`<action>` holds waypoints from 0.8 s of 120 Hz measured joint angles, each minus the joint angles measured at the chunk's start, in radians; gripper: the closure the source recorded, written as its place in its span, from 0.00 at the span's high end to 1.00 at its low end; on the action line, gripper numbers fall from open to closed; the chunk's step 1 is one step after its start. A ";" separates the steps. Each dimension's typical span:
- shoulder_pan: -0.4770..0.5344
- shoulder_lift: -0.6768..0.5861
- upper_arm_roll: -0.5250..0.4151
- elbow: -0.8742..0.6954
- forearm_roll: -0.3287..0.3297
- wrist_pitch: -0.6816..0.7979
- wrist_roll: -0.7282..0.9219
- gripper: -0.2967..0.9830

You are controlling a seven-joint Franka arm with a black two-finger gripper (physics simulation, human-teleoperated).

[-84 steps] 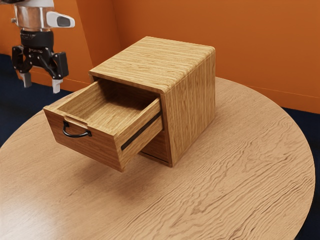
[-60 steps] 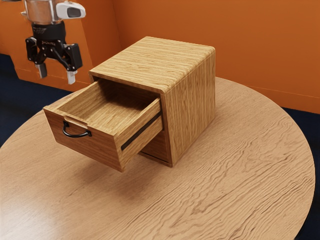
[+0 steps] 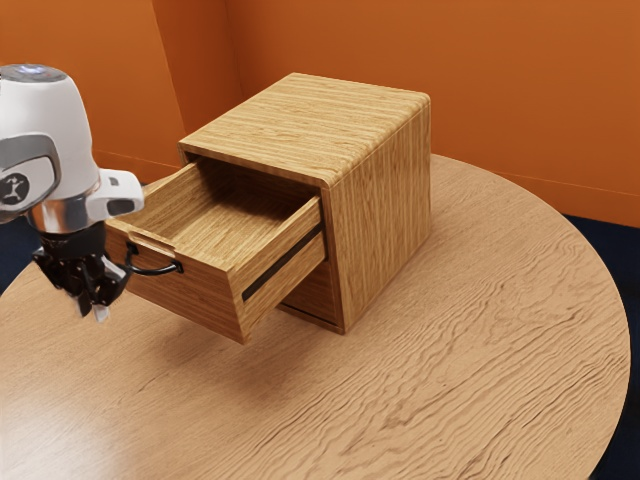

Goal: Push the drawer handle with one arm to close the drawer

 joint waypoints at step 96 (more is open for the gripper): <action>0.019 0.217 -0.028 0.074 0.033 0.377 0.165 0.16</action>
